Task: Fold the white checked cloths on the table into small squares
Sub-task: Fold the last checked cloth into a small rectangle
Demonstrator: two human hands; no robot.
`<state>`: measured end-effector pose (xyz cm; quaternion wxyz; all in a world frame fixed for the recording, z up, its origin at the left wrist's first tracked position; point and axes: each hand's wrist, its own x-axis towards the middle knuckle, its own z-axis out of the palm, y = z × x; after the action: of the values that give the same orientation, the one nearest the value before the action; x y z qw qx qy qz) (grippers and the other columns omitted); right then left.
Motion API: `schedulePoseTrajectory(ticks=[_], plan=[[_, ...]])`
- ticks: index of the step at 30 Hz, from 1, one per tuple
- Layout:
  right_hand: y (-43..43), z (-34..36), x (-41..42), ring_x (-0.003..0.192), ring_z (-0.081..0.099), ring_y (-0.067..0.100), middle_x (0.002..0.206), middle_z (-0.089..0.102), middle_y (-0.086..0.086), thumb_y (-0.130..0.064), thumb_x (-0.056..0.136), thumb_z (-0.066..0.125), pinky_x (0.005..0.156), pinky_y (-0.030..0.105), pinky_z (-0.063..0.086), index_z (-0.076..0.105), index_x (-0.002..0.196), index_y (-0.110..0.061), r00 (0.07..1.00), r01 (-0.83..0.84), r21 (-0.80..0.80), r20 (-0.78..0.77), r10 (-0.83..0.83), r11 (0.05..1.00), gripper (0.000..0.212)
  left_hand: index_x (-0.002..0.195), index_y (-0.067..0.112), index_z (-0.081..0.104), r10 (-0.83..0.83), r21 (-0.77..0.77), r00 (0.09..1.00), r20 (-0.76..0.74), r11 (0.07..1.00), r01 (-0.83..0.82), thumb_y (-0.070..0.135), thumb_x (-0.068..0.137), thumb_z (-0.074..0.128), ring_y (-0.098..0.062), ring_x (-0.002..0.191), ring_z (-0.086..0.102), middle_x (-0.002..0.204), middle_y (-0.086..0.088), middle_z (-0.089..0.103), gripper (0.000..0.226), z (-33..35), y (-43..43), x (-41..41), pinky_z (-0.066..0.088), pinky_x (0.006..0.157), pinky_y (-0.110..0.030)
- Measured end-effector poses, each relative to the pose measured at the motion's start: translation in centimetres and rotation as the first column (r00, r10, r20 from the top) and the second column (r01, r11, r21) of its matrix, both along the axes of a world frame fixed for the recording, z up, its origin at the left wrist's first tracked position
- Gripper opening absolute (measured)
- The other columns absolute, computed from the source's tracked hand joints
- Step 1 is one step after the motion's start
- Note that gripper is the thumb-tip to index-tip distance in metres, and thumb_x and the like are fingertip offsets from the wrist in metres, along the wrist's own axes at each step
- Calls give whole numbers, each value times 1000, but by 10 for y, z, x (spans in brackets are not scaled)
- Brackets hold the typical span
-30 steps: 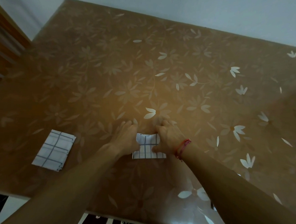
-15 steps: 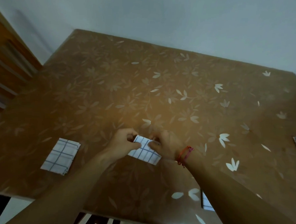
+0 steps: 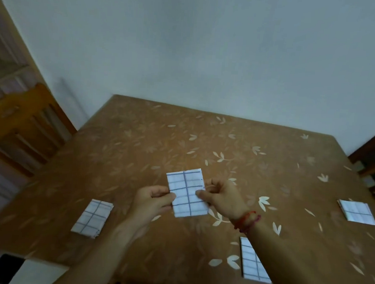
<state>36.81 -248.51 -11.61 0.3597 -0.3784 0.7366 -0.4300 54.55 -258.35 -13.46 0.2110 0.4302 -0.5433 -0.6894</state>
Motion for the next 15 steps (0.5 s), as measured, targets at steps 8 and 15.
schedulePoseTrajectory(ticks=[8,15], plan=[[16,23,29,82,73,31,86,75,16,-10,90,66,71,46,60,69,92,3,983,20,-109,182,0,994,13,91,0,69,161,-144,986,-40,976,-165,2,83,69,-20,76,72,82,-8,75,8,36,27,32,55,59,-23],[8,33,55,73,71,26,82,74,19,-4,88,68,69,45,60,73,89,4,979,-48,-166,185,79,985,10,81,16,70,288,-271,957,26,924,-270,9,79,76,-10,73,70,74,7,74,9,47,41,68,54,59,-21]])
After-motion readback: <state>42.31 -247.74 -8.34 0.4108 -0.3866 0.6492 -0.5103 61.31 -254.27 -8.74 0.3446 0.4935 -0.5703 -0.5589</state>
